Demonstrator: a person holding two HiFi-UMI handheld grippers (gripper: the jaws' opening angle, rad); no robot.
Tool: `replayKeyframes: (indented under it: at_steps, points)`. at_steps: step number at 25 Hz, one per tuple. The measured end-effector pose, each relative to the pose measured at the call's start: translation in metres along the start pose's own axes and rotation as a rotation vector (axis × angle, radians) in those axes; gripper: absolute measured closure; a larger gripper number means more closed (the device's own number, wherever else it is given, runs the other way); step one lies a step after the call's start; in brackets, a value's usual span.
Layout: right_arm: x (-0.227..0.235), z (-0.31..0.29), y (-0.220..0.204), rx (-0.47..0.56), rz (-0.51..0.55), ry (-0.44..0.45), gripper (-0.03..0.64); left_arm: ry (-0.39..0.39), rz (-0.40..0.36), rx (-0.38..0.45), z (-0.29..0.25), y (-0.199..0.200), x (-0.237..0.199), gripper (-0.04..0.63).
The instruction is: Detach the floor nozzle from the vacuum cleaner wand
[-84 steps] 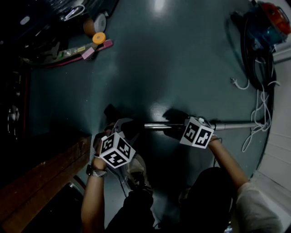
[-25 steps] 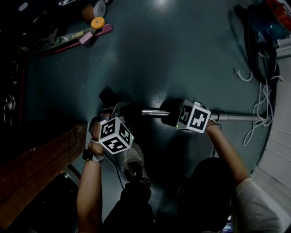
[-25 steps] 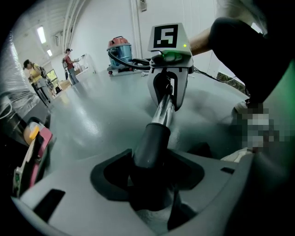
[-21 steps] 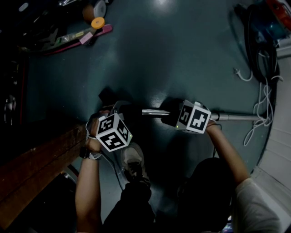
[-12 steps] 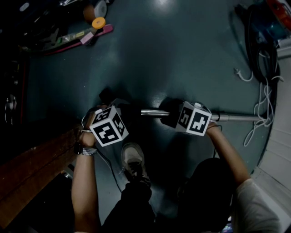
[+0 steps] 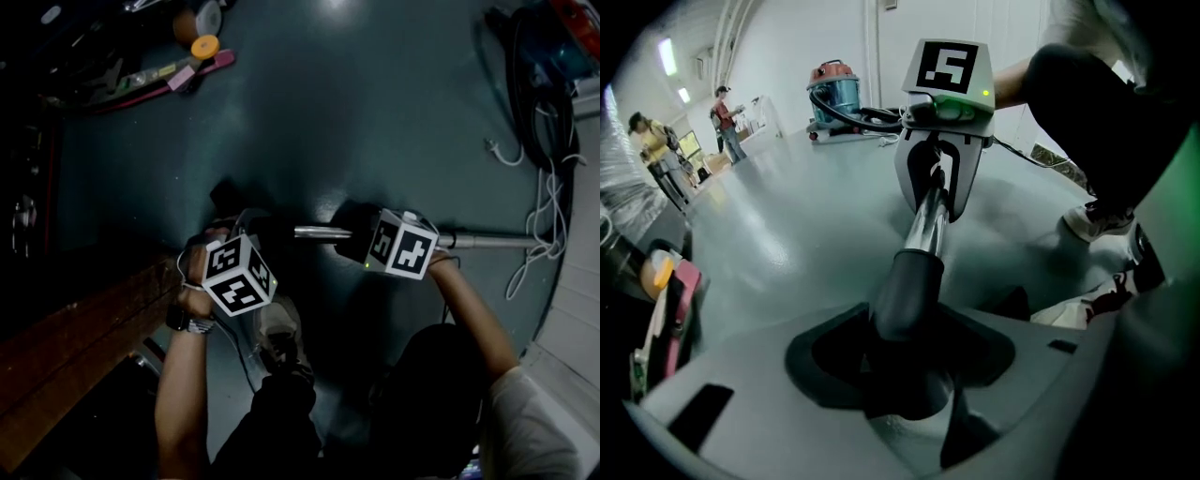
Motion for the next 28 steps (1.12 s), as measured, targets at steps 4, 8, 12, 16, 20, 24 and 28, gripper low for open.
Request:
replayKeyframes:
  at_steps: [4,8,12,16,20,24,28]
  points:
    - [0.003,0.001,-0.001,0.01,-0.016,0.0,0.456,0.087,0.007,0.038,-0.002,0.002,-0.004,0.373]
    - [0.005,0.002,0.0,0.014,-0.023,-0.01,0.455,0.127,0.004,0.018,-0.005,0.004,-0.007,0.368]
    - [0.004,0.003,0.006,0.025,0.001,-0.024,0.454,0.1,0.018,-0.01,-0.005,0.001,-0.007,0.371]
    - [0.004,0.006,0.01,0.043,0.039,-0.06,0.454,0.058,0.028,-0.009,-0.001,0.002,-0.01,0.373]
    - [0.001,0.007,0.018,0.058,0.058,-0.067,0.456,0.005,0.007,-0.018,0.005,0.001,-0.011,0.379]
    - [0.002,0.008,0.021,0.011,0.13,-0.106,0.456,-0.06,0.002,-0.034,0.009,-0.002,-0.013,0.382]
    - [0.003,0.01,0.023,-0.008,0.147,-0.132,0.457,-0.116,-0.001,-0.047,0.011,-0.002,-0.014,0.385]
Point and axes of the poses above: the fingertips, and each gripper's own axes: z backward along the fingers, x to its right, y out of its top, the point moved 1 cm from there along z, backward along the fingers, and after that the axes turned 14 degrees about y, right-handed, at the moved point
